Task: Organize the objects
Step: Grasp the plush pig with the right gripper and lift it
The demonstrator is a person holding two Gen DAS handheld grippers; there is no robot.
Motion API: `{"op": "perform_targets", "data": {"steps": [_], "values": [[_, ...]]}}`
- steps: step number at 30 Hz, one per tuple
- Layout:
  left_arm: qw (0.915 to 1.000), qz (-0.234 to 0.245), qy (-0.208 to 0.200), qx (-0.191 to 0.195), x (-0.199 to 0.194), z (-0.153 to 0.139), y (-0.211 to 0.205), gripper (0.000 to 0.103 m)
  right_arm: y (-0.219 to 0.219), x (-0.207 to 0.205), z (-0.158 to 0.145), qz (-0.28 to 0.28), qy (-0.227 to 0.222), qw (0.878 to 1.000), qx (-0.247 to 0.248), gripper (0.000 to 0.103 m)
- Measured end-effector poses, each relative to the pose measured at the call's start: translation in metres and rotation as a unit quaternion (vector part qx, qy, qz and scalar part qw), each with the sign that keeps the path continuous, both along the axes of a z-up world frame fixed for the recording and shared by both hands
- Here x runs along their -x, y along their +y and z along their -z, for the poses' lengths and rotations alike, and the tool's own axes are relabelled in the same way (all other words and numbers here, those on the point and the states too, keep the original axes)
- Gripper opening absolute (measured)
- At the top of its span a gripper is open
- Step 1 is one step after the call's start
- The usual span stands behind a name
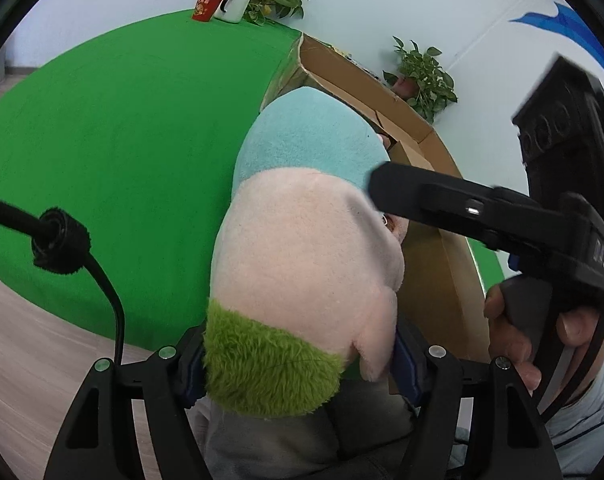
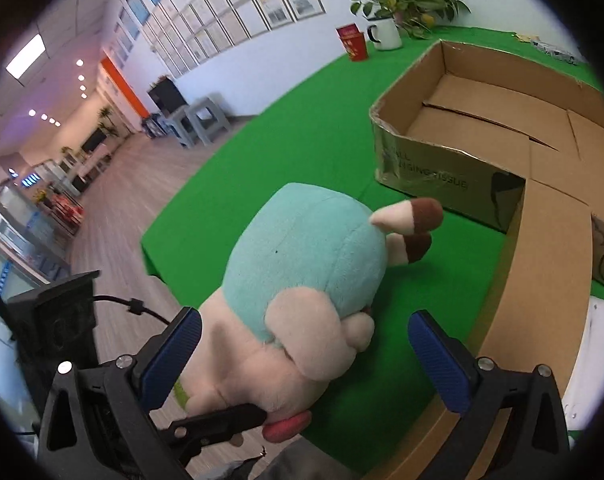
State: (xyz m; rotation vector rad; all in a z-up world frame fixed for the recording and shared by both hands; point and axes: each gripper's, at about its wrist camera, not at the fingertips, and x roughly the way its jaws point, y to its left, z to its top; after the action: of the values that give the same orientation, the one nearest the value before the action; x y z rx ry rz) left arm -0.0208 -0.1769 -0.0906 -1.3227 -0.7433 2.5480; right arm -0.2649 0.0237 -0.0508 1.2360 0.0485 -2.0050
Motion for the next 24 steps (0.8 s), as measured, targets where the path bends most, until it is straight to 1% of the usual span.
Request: {"op": "perform_targets", "data": {"steps": [3, 4, 6, 8, 15, 20, 24], "values": [[1.0, 0.002, 0.001, 0.008, -0.001, -0.004, 0.003, 0.068, -0.009, 0.004, 0.004, -0.004, -0.03, 0.999, -0.014, 0.103], [1.0, 0.004, 0.0, 0.009, 0.0, -0.005, 0.004, 0.068, -0.012, 0.004, 0.005, -0.007, -0.033, 0.999, -0.019, 0.103], [0.9998, 0.009, 0.0, 0.017, -0.003, -0.007, 0.007, 0.067, -0.02, 0.001, 0.006, -0.014, -0.028, 0.999, -0.029, 0.098], [0.9996, 0.013, 0.0, 0.027, 0.0, -0.011, 0.014, 0.065, -0.024, -0.001, 0.007, -0.012, -0.014, 0.999, -0.039, 0.097], [0.9984, 0.021, 0.002, 0.054, 0.012, -0.023, 0.026, 0.063, -0.021, 0.001, 0.017, 0.007, -0.009, 0.999, -0.031, 0.087], [0.9985, 0.009, -0.002, 0.053, 0.02, -0.027, 0.03, 0.063, -0.024, -0.002, 0.016, 0.013, 0.002, 0.999, -0.035, 0.08], [0.9984, -0.006, -0.003, 0.056, 0.023, -0.033, 0.032, 0.062, -0.032, -0.002, 0.012, -0.001, 0.01, 0.999, -0.039, 0.075]]}}
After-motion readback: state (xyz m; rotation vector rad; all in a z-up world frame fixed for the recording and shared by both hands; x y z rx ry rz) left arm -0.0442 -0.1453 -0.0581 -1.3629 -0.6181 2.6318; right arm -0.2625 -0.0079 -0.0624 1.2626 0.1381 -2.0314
